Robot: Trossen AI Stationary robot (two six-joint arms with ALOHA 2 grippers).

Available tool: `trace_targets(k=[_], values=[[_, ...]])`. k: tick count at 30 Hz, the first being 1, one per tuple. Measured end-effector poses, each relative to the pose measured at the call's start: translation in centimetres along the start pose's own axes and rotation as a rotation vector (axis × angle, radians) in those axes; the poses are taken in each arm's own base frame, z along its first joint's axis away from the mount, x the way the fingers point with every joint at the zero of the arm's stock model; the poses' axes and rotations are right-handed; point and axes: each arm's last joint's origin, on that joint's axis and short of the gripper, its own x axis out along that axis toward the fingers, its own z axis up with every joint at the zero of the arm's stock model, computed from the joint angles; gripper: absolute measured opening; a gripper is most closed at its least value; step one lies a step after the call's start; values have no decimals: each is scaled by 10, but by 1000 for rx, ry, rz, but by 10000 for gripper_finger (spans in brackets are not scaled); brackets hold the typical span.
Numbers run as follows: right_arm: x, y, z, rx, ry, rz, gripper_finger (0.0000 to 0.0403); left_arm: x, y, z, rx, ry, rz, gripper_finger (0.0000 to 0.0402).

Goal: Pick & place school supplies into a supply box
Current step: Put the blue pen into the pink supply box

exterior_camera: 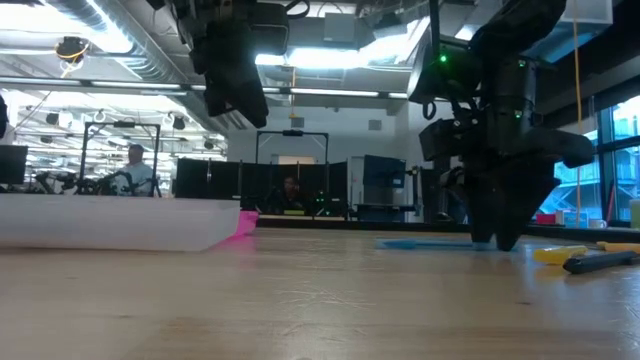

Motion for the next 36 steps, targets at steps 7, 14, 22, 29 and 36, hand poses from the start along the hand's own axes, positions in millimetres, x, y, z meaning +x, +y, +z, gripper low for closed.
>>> trace_targets(k=[7,14,22,29,36], values=[[-4,-1,6,5,-4,-31,220,0,0,0,0,1,-1,77],[-20,-1,27,-5,-89,-87,221,0,0,0,0,2,-2,77],[-40,4,57,-97,-271,-90,222,0,0,-1,0,12,-15,77],[-38,13,64,-182,-320,-87,222,0,0,-1,0,15,-13,77],[-13,11,66,-151,-264,-102,221,0,0,-1,7,14,-9,77]])
